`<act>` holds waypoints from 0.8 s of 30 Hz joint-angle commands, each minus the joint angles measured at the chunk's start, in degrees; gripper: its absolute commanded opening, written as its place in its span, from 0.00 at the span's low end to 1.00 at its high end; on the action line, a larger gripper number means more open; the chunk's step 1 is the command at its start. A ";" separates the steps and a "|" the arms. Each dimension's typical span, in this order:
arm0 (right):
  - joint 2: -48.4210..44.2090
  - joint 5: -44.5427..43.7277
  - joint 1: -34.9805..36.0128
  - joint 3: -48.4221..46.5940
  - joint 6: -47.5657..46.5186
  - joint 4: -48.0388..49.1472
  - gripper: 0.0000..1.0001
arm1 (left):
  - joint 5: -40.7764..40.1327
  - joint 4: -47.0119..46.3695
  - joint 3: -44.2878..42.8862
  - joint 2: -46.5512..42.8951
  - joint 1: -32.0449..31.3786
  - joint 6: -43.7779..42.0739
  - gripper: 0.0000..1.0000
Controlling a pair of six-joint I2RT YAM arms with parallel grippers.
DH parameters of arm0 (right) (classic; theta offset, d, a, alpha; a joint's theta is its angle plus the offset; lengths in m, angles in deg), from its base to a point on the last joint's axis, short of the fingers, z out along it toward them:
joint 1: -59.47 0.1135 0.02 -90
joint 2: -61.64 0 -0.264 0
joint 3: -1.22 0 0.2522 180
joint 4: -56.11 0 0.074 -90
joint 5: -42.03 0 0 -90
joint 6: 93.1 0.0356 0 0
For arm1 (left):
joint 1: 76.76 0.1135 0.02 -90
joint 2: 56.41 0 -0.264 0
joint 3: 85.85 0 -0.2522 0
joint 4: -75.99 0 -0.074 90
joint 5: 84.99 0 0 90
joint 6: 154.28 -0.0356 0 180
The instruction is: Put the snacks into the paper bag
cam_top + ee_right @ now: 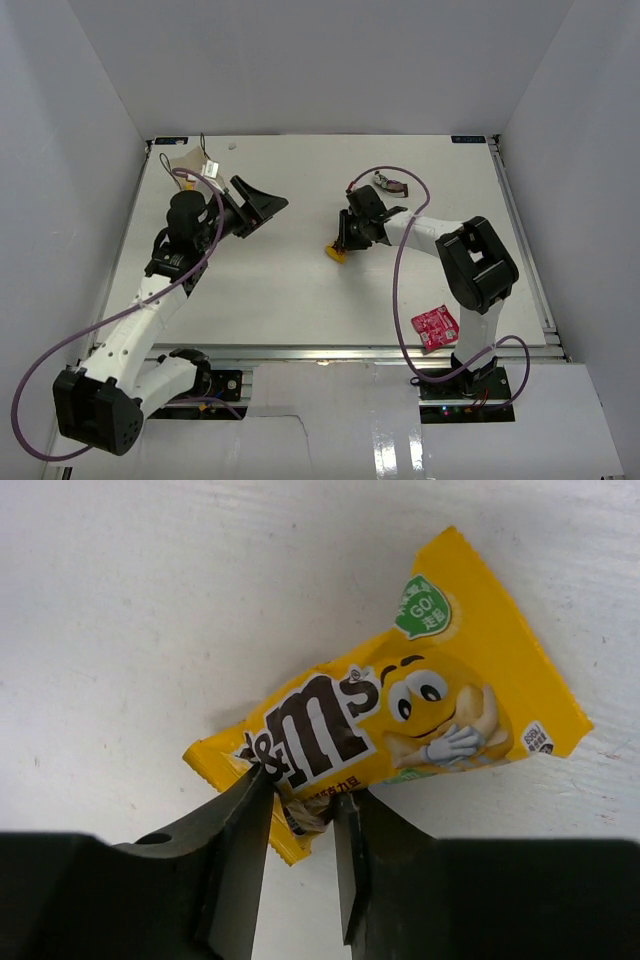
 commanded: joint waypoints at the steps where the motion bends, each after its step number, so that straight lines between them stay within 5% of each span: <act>1: -4.10 9.25 -3.03 4.75 -8.80 3.44 0.31 | -2.55 -2.01 0.44 3.17 -1.94 -0.95 0.90; 4: -6.82 23.71 -6.54 8.53 -18.29 6.87 0.16 | -3.08 -3.33 0.52 5.73 -3.25 -0.25 0.90; 10: -12.36 44.23 -10.50 14.51 -39.62 8.64 0.11 | -3.08 -3.77 -0.09 14.34 -7.91 0.37 0.91; 17: -16.94 52.52 -10.42 14.26 -53.28 3.36 0.11 | -2.90 -9.03 -0.53 24.09 -14.06 2.74 0.91; 24: -18.87 55.95 -9.19 11.53 -55.93 0.90 0.13 | -2.29 -10.27 -4.83 31.66 -18.02 2.21 0.91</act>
